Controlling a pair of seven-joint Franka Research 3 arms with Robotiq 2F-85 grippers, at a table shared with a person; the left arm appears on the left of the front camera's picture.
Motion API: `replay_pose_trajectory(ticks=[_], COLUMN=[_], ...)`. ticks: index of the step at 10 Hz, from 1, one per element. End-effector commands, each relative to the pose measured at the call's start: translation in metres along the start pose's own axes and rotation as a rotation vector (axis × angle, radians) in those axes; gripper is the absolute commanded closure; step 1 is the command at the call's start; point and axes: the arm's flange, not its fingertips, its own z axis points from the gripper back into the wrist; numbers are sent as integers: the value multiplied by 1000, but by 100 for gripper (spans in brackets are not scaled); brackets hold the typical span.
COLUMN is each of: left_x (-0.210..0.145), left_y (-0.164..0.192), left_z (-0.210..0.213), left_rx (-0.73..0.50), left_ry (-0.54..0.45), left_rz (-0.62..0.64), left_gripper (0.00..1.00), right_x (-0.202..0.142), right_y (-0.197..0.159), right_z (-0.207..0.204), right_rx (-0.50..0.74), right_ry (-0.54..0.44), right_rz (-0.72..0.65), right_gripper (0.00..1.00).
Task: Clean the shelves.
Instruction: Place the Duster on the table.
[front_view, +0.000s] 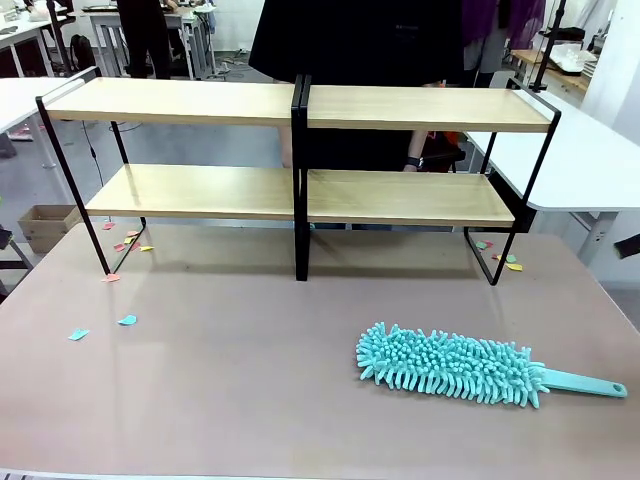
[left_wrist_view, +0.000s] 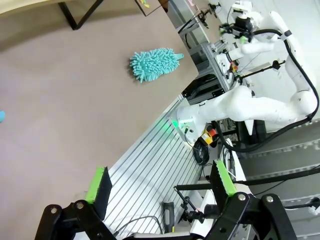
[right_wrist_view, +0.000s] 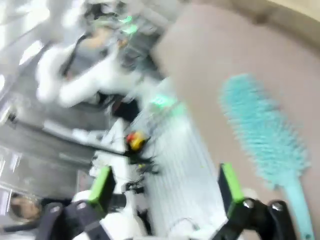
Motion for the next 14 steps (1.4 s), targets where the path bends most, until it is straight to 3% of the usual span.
replay_pose_trajectory(ticks=[1, 2, 14], left_x=[1, 1, 1], left_y=[0, 0, 0], left_z=[-2, -2, -2], left_rx=[-25, -25, -25], left_ry=[-11, -11, -11], left_rz=[-26, -26, -26], left_gripper=[0, 0, 0], right_x=[15, 0, 0], right_y=[0, 0, 0], right_z=[6, 0, 0], right_rx=[360, 0, 0], right_ry=[79, 0, 0], right_rz=[-55, 0, 0], right_gripper=[0, 0, 0])
